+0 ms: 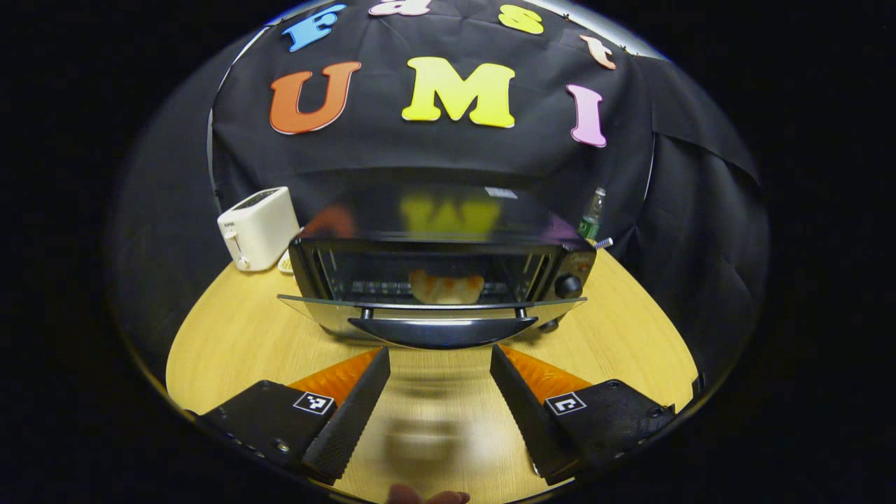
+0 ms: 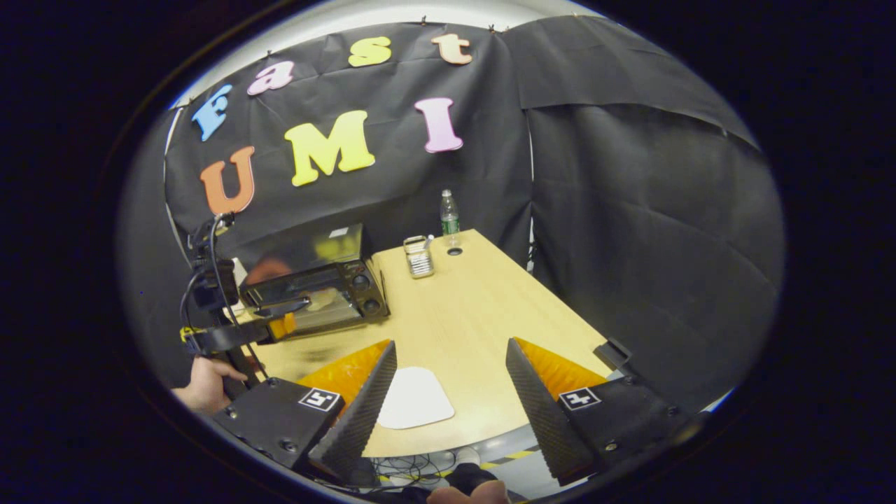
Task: Open the electric oven with the left hand, put the food in, and close the electric oven.
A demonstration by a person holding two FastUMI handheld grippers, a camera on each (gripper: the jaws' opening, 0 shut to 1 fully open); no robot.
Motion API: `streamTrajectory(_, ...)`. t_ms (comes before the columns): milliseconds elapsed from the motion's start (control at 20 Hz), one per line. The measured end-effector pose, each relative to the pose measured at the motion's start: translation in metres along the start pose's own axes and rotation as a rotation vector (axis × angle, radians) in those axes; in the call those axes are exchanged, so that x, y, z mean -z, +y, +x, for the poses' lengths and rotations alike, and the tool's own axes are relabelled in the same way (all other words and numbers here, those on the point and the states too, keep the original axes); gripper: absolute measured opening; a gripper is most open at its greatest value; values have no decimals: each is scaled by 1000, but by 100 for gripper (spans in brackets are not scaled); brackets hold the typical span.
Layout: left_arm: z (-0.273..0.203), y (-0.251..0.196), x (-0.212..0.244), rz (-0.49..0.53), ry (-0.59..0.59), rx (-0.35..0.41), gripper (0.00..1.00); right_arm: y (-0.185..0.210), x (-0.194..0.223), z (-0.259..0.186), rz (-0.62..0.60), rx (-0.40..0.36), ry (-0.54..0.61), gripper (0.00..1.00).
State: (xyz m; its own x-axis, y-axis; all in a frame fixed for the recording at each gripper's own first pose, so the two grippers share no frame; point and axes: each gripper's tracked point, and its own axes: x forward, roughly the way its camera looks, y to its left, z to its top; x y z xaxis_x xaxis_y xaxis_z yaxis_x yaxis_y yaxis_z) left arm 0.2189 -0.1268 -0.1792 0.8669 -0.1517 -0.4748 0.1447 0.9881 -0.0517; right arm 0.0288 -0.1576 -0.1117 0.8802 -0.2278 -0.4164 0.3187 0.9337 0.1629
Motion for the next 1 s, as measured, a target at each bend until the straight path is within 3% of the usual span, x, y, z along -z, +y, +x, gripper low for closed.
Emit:
streamTrajectory(200, -33, 7, -63, -2, -144, 31, 94, 17, -46, -9, -27, -5, -117, 99)
streamTrajectory(600, -172, 48, -167, 16, -430, 46, 93, 113, -116, -32, -72, -159, -291, 97)
streamTrajectory(750, -214, 61, -182, 4, -487, 63, 93, 145, -129, -55, -92, -191, -343, 98)
streamTrajectory(1000, -267, 83, -173, 26, -519, 22, 93, 188, -133, -87, -104, -245, -382, 98)
